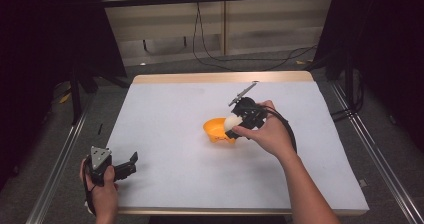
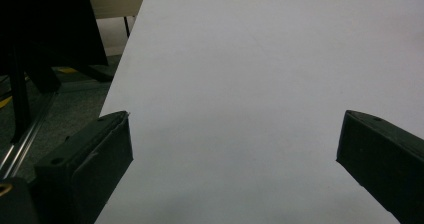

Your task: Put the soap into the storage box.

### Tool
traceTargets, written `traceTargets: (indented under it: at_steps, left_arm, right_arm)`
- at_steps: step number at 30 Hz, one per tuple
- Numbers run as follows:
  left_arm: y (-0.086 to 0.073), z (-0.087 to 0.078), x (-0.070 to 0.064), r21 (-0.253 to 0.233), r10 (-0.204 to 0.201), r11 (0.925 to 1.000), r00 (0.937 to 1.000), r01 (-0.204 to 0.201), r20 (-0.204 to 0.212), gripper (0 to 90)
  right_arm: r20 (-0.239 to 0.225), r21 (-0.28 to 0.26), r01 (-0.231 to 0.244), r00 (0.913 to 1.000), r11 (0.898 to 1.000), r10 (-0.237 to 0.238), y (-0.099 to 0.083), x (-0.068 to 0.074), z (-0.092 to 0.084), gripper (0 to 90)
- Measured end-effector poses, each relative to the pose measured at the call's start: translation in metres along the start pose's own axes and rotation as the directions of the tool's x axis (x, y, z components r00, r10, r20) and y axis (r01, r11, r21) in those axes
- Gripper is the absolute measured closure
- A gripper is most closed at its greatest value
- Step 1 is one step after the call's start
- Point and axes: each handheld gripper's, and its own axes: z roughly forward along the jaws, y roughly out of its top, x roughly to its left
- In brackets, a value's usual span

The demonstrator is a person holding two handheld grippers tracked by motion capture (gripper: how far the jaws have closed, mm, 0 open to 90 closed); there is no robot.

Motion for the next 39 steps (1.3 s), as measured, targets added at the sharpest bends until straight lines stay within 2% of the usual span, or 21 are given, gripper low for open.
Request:
traceTargets:
  at_steps: [13, 23, 34, 39]
  left_arm:
    - [0.000, 0.000, 0.000, 0.001, 0.002, 1.0000, 1.0000, -0.002, 0.002, 1.1]
    - [0.000, 0.000, 0.000, 0.002, 0.005, 1.0000, 1.0000, -0.005, 0.007, 1.1]
    - [0.000, 0.000, 0.000, 0.002, 0.007, 1.0000, 1.0000, -0.007, 0.007, 1.1]
    - [0.000, 0.000, 0.000, 0.002, 0.006, 1.0000, 1.0000, -0.006, 0.007, 1.1]
  right_arm:
    - [0.005, 0.013, -0.019, 0.9998, 1.000, 0.019, 0.012, -0.002, 0.019, 24.4]
    - [0.010, 0.040, -0.003, 0.9999, 0.999, 0.002, 0.021, -0.005, 0.033, 24.4]
    - [0.015, 0.060, 0.016, 0.9997, 0.998, -0.017, 0.022, -0.009, 0.044, 24.3]
    - [0.013, 0.064, 0.007, 0.9999, 0.998, -0.008, 0.022, -0.009, 0.045, 24.3]
